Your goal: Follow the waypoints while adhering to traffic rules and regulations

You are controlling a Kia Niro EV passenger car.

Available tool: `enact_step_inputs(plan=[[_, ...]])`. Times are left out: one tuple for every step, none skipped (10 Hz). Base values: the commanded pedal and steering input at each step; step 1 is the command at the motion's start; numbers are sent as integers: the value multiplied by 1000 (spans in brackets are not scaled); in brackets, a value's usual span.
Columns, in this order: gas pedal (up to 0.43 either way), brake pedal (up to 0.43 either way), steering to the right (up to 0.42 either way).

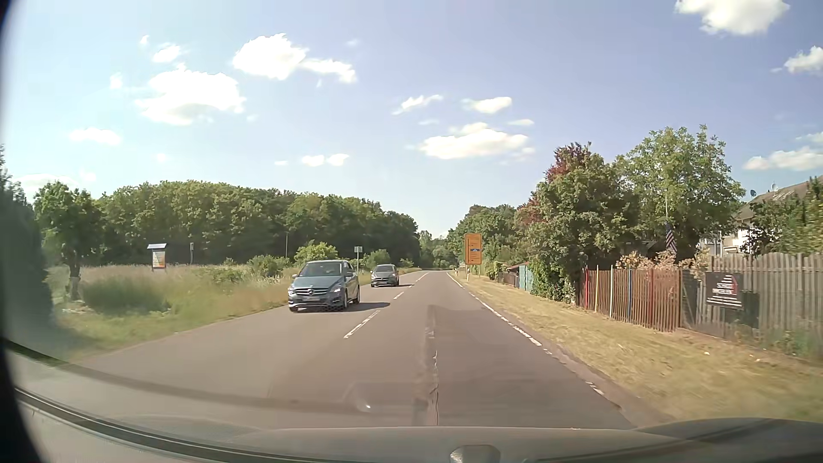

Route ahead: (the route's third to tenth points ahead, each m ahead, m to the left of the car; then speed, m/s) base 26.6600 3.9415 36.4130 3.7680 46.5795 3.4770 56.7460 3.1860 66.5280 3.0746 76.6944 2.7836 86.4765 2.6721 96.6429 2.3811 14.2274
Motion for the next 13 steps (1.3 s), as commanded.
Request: enact_step_inputs(plan=[[130, 30, -1], [130, 30, -1], [130, 30, -1], [130, 30, -1], [130, 30, -1], [130, 30, -2], [130, 30, -3], [130, 30, -3], [130, 30, -3], [130, 30, -2], [130, 30, -1], [130, 30, -1], [130, 30, 0]])
